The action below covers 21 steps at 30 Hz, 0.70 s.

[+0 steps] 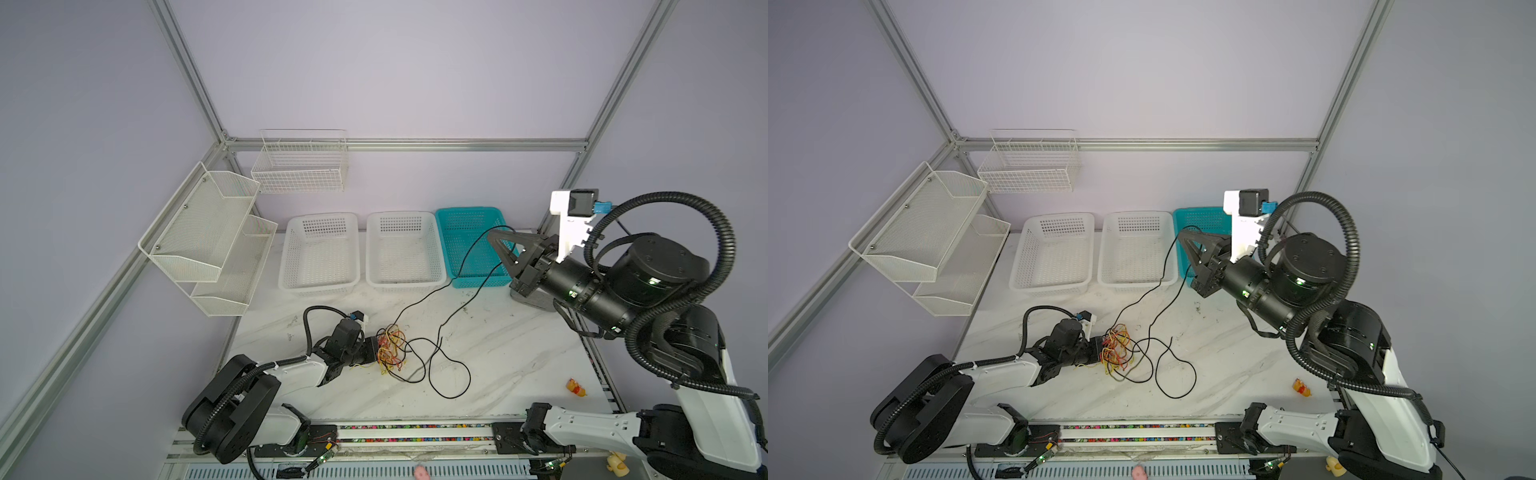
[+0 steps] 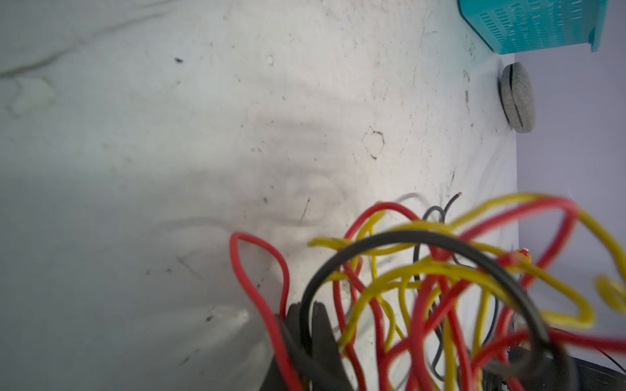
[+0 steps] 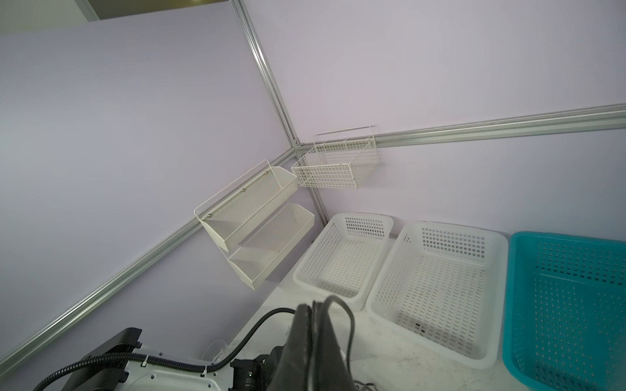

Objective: Untangle the cables
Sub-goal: 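Pull the black wire out with the right gripper toward the white basket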

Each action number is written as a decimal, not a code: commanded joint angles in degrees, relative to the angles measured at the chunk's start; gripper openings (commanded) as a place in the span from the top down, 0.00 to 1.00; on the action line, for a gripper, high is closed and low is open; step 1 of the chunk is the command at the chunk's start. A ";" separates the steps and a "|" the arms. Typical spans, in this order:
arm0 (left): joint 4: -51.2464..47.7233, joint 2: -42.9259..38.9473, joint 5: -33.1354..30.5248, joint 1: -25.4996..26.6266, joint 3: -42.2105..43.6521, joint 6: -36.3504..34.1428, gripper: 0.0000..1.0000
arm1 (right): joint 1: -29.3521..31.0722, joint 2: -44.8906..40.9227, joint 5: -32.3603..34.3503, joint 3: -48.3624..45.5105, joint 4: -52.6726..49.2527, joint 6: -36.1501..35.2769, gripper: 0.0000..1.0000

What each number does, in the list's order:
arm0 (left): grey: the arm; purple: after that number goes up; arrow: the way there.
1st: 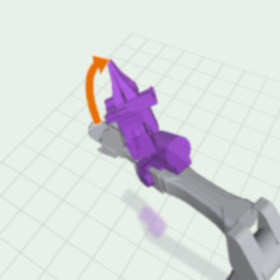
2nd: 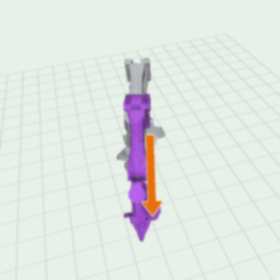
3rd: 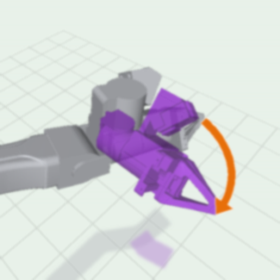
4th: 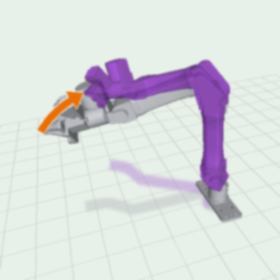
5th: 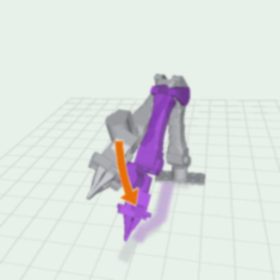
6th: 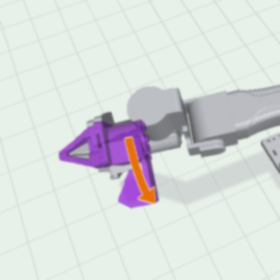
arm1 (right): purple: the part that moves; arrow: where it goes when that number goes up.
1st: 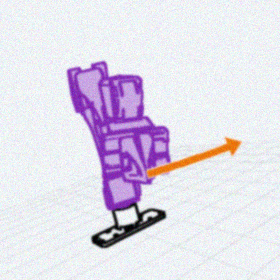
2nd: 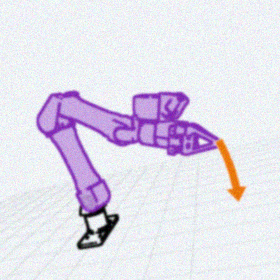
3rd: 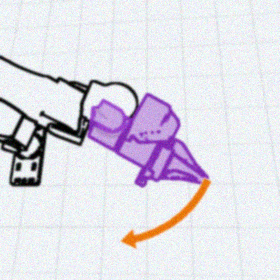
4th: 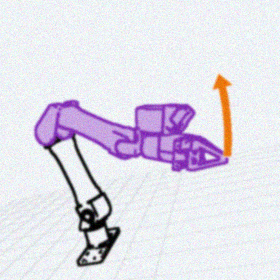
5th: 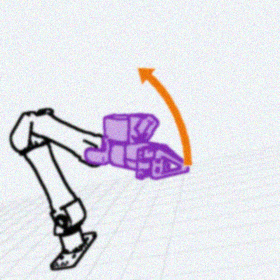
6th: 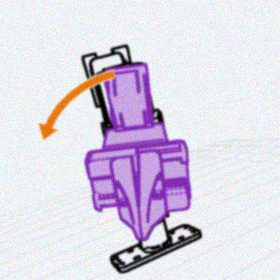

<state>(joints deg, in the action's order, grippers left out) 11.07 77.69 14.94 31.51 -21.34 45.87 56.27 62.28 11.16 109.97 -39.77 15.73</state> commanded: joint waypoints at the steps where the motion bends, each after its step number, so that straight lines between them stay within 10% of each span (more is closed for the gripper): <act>1: -4.91 1.23 -3.26 -1.16 -0.60 -1.75 1.00 | 0.23 -1.68 4.79 3.56 -0.43 -1.30 1.00; 21: -3.02 0.11 -2.25 -1.71 -0.68 -1.55 1.00 | 0.23 0.73 8.32 -8.30 4.01 -6.75 1.00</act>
<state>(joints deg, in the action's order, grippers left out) 11.11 77.97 15.03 30.50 -21.34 45.80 56.27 62.78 18.52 102.37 -38.83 11.11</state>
